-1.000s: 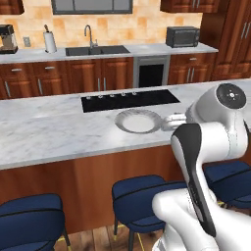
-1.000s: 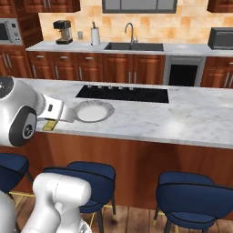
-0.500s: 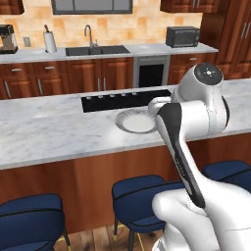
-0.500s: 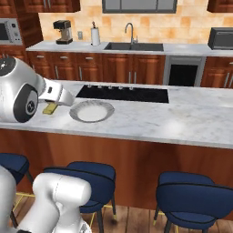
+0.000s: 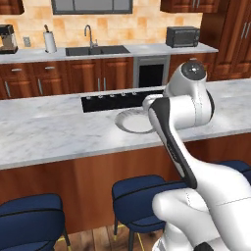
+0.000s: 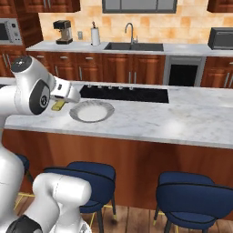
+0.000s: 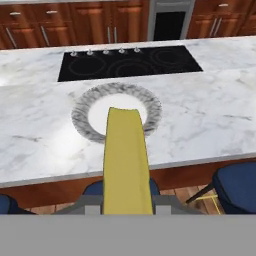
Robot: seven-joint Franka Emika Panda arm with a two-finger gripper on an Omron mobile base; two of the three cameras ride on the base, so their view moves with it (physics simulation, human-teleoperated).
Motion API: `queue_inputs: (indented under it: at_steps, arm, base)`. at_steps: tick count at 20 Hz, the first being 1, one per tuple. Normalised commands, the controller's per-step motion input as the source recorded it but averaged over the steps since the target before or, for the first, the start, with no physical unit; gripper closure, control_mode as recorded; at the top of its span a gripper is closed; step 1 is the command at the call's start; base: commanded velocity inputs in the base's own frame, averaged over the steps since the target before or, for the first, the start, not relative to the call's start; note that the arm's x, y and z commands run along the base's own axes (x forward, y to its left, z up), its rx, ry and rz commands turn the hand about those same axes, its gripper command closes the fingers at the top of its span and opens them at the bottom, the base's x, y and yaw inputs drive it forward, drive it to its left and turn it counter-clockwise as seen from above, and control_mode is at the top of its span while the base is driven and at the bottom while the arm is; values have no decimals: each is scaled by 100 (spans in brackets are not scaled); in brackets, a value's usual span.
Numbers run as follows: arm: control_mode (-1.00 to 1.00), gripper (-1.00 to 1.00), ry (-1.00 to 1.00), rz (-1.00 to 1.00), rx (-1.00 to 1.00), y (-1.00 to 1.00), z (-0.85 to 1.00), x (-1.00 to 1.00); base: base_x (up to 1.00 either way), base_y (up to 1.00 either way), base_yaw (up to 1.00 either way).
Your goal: Retrieve the butter from the fridge and place it on a plate on the dining table. Then retrieve the butter knife by the fridge and place it near the plate.
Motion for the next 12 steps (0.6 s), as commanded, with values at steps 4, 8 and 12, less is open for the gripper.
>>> queue_inputs:
  at_steps: [4, 8, 12]
  arm:
    - [-100, 100, 10, 0, 0, 0, -26, 35]
    - [-100, 100, 27, -1, 0, -1, -29, 56]
    - [-100, 100, 17, -1, 0, -7, -27, 62]
  base:
    - [0, 0, 0]
    - [0, 0, 0]
    - [0, 0, 0]
